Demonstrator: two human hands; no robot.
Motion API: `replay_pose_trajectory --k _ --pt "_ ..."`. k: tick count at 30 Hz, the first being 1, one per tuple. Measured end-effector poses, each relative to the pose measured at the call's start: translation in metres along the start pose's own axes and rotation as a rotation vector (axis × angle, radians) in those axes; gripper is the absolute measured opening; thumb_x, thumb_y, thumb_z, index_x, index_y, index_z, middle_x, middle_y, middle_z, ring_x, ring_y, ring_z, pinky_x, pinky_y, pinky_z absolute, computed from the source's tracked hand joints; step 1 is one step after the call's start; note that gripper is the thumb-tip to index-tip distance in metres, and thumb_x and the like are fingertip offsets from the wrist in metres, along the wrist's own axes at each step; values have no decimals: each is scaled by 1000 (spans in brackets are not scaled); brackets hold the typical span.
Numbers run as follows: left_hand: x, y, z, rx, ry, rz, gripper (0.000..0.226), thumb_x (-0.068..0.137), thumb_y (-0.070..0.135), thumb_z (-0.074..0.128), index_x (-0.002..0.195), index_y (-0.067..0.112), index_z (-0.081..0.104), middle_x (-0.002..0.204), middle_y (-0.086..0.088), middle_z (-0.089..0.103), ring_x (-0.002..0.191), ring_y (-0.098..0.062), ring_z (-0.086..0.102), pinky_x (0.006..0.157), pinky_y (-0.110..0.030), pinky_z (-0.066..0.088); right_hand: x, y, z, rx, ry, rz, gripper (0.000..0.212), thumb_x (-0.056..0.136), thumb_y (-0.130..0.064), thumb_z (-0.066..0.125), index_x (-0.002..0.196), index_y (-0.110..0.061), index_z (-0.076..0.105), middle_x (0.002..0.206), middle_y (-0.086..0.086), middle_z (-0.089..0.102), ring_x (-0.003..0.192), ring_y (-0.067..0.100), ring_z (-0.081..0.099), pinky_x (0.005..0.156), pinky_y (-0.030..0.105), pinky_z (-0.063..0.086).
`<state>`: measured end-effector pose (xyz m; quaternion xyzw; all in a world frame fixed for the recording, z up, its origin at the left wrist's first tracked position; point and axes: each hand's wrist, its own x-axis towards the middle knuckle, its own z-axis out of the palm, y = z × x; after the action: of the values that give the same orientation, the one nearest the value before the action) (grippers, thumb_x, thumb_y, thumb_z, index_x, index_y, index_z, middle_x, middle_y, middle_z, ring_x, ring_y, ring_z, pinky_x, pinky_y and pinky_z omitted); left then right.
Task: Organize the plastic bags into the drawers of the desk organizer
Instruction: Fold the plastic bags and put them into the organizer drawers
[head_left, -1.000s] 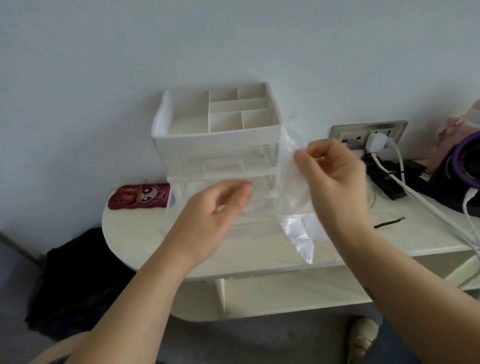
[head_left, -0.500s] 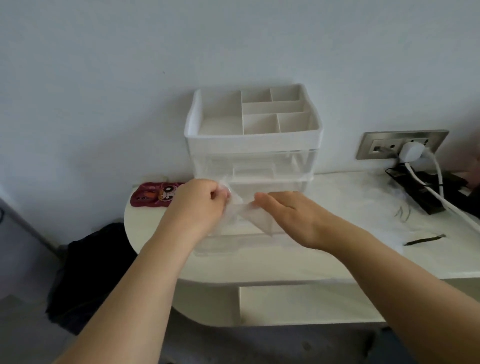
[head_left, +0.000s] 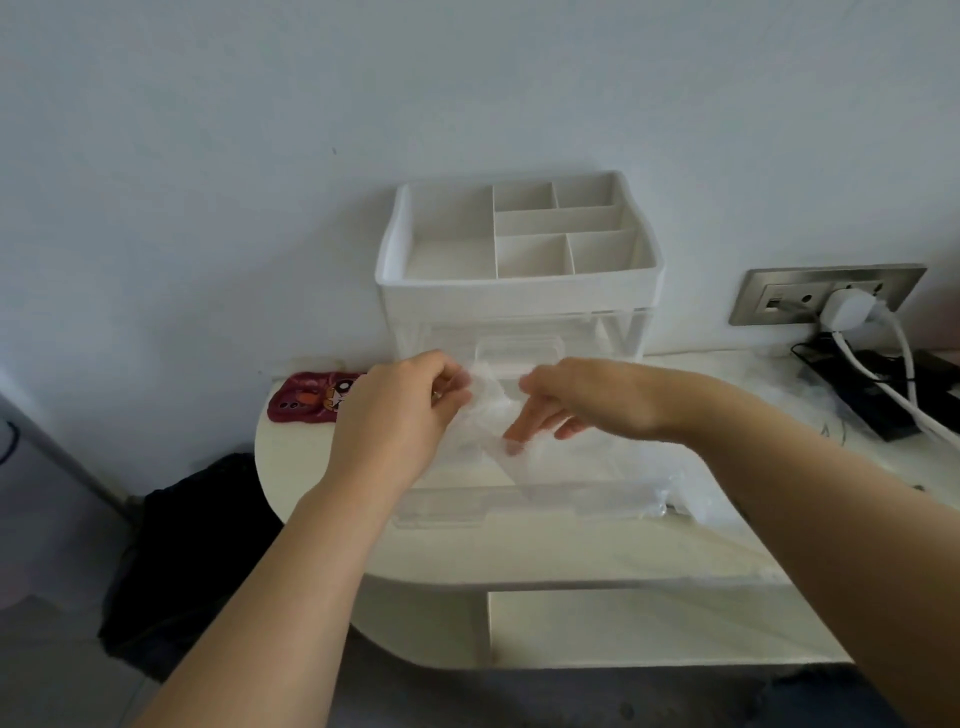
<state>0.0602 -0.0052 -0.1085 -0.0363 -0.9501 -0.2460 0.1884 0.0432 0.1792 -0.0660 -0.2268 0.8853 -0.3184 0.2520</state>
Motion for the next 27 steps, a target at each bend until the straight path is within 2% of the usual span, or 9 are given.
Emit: replay_pose_trajectory --k 3,6,10,13,17,20,22,24,27 --pt "-2 -1 1 76 22 35 10 86 35 66 92 27 66 83 14 67 75 -8 56 71 -30 42 4 8 10 -280 -19 96 43 101 -36 27 108 -14 64 119 2 59 110 22 53 93 28 37" --pt "-4 -1 -2 163 64 2 15 87 27 65 101 23 63 90 12 67 82 -15 62 76 -34 43 4 12 16 -320 -15 131 46 99 -36 28 99 -4 61 110 10 62 102 28 57 96 38 42" --pt "-3 6 -13 152 134 75 25 84 12 67 107 18 61 102 6 61 77 -10 54 70 -22 41 5 16 13 -313 26 157 51 97 -36 25 113 0 57 116 14 61 108 31 56 97 42 42" --pt "2 22 -15 41 -184 129 22 89 16 63 107 26 66 99 14 65 80 2 59 67 -4 39 7 18 13 -341 44 139 50 98 -35 26 117 0 57 122 12 59 113 30 54 100 42 41" --pt "10 26 -7 218 -612 44 34 95 19 53 128 27 57 132 5 56 116 -10 55 95 -20 41 5 14 8 -360 146 50 39 99 -30 35 90 -1 60 97 7 62 90 25 56 82 32 44" --pt "12 24 3 306 -711 38 44 94 20 53 138 28 46 142 1 44 124 -16 48 95 -21 36 1 12 5 -445 143 -9 31 98 -28 43 115 -17 66 122 -4 62 110 15 56 87 21 38" --pt "12 25 8 298 -749 52 53 92 28 58 142 29 39 148 3 37 129 -15 43 97 -21 34 4 13 7 -492 99 -9 29 98 -29 46 118 -20 65 124 -6 61 110 12 55 85 18 36" --pt "13 27 13 294 -795 82 61 89 36 62 143 28 36 151 5 32 133 -16 37 103 -25 32 5 12 7 -506 84 20 31 98 -34 45 109 -17 68 114 -1 65 98 13 59 80 19 40" --pt "16 29 17 224 -847 111 49 85 40 65 130 33 45 149 3 33 132 -18 37 102 -28 33 9 6 4 -440 118 43 44 101 -38 34 92 -14 71 91 3 65 71 11 55 63 20 39"
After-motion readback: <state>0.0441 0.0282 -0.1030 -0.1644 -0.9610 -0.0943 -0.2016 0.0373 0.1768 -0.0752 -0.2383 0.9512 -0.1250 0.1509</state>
